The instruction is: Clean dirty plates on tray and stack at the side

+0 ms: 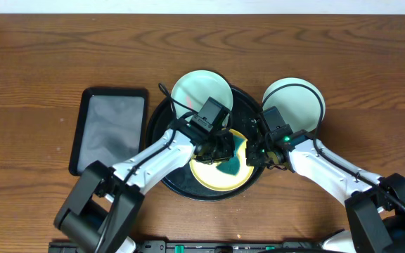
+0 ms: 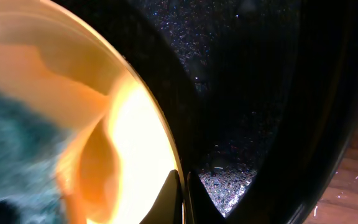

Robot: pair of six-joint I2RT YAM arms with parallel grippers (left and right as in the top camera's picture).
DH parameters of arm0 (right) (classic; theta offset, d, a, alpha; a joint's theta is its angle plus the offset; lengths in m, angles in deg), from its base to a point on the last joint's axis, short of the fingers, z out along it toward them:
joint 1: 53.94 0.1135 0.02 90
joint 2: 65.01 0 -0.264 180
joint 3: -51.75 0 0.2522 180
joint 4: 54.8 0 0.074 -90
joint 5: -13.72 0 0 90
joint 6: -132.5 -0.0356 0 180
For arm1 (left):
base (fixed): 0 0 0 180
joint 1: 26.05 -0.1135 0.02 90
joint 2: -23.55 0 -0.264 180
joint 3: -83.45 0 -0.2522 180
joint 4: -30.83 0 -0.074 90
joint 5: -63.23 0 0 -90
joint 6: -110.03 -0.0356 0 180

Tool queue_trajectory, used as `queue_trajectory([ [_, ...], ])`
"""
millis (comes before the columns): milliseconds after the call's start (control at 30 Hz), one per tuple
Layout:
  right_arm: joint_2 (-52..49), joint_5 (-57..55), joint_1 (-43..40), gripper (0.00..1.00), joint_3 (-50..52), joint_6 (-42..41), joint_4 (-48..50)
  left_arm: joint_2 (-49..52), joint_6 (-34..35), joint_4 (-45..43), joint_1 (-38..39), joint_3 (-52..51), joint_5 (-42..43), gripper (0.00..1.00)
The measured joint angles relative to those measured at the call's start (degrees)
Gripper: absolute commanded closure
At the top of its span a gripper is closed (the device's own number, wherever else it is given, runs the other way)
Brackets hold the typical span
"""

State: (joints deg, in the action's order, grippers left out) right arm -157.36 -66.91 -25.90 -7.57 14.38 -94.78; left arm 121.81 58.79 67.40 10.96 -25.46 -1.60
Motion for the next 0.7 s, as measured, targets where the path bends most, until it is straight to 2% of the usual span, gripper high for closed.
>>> queue_trajectory([
  [467,0.0,0.02,0.0,0.99,-0.02,0.0,0.0,0.79,0.44,0.15,1.18,0.0,-1.84,0.92],
  [700,0.0,0.07,0.0,0.99,-0.02,0.0,-0.02,0.74,0.02,1.27,1.29,0.0,-6.27,0.92],
])
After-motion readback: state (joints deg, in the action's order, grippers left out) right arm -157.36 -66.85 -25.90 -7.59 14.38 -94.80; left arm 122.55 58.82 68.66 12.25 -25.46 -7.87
